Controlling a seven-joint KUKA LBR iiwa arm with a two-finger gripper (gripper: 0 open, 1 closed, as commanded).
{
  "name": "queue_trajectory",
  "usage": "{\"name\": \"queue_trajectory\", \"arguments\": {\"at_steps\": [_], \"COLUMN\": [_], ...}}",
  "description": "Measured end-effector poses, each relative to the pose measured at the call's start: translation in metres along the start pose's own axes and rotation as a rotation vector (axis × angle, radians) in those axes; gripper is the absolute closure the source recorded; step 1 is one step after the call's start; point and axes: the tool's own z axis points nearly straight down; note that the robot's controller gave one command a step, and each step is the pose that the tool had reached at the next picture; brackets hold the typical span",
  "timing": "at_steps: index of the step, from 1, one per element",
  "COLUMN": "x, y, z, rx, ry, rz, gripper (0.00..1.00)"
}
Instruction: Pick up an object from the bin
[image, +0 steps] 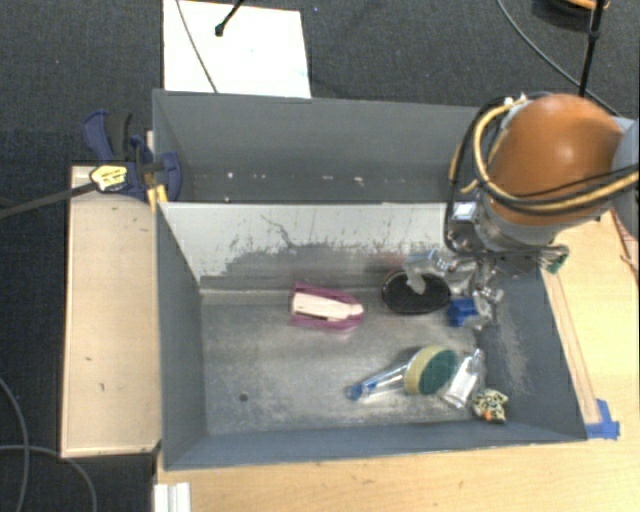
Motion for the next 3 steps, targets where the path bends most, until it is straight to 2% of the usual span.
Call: {"name": "queue_trajectory", "arguments": {"at_steps": [1,2,3], "x": [0.028,0.090,0.037], "y": [-0.027,-0.045,0.031], "z": [0.093,0.124,0.125], "rx": [-0.005,-0.009,-0.003], "ry": [0.004,-0.010,-0.001], "rz": [0.095,0.226,0.327], "gripper": [0.00,0.00,0.00]}}
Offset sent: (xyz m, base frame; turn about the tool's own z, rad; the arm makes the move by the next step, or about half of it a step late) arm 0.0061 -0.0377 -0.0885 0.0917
